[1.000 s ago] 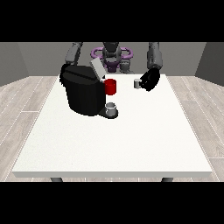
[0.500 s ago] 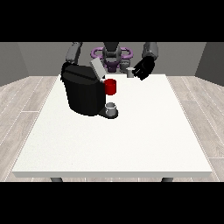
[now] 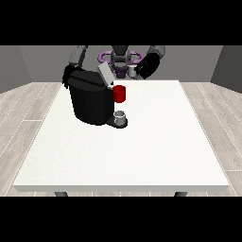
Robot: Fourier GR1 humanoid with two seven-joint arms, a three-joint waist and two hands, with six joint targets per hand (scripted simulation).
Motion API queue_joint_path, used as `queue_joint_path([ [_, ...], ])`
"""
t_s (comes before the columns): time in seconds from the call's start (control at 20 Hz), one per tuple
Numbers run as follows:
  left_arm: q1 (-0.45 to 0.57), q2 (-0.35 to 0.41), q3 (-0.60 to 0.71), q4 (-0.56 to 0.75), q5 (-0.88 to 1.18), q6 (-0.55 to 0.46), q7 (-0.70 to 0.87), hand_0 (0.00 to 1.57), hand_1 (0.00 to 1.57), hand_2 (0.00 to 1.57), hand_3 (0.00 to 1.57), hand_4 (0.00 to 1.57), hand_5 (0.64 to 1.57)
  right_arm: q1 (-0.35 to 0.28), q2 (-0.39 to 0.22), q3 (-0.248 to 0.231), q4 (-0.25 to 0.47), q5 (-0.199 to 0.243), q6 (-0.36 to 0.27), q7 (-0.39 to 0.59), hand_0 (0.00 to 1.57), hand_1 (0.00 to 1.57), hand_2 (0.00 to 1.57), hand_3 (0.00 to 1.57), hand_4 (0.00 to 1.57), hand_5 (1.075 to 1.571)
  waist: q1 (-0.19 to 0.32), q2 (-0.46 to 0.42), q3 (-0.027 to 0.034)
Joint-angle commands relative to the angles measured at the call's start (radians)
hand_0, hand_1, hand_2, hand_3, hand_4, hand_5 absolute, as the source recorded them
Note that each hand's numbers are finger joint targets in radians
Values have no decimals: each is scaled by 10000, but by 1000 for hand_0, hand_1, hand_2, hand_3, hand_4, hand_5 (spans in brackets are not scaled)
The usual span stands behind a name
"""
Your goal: Insert the coffee pod into the coffee machine and close the lid
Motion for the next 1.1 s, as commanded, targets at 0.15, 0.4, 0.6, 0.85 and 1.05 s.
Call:
queue_joint_path([
  [0.15, -710, 554, 619, 331, 239, -112, 194, 1500, 1500, 1467, 1248, 622, 1571, -286, 114, 385, -929, -68, 143, 750, 0, 0, 0, 0, 192, 1571, -700, 426, -3],
  [0.4, -1311, 446, 913, 292, 241, 715, 415, 1360, 1360, 1424, 1357, 614, 1571, -256, -190, 20, -386, -320, 789, -817, 0, 0, 0, 0, 232, 1571, -1017, 1604, 2],
  [0.6, -2015, 1235, 1419, 899, 451, 448, 471, 1436, 1436, 1456, 1327, 621, 1571, -664, -142, 395, -1013, -197, 850, -330, 0, 0, 0, 0, 122, 1571, -1404, 1968, -1],
  [0.85, -2619, 913, 1572, 767, 723, 591, 927, 1489, 1489, 1476, 1411, 599, 1571, -1138, -599, 51, -257, -514, 1586, -754, 0, 0, 0, 0, 0, 1571, -1135, 2281, 4],
  [1.05, -3166, 1116, 1741, 851, 814, 652, 1098, 1452, 1452, 1483, 1390, 595, 1571, -1115, -152, 323, 181, -158, 1358, -1560, 0, 0, 0, 0, 183, 1571, -1169, 2849, 6],
])
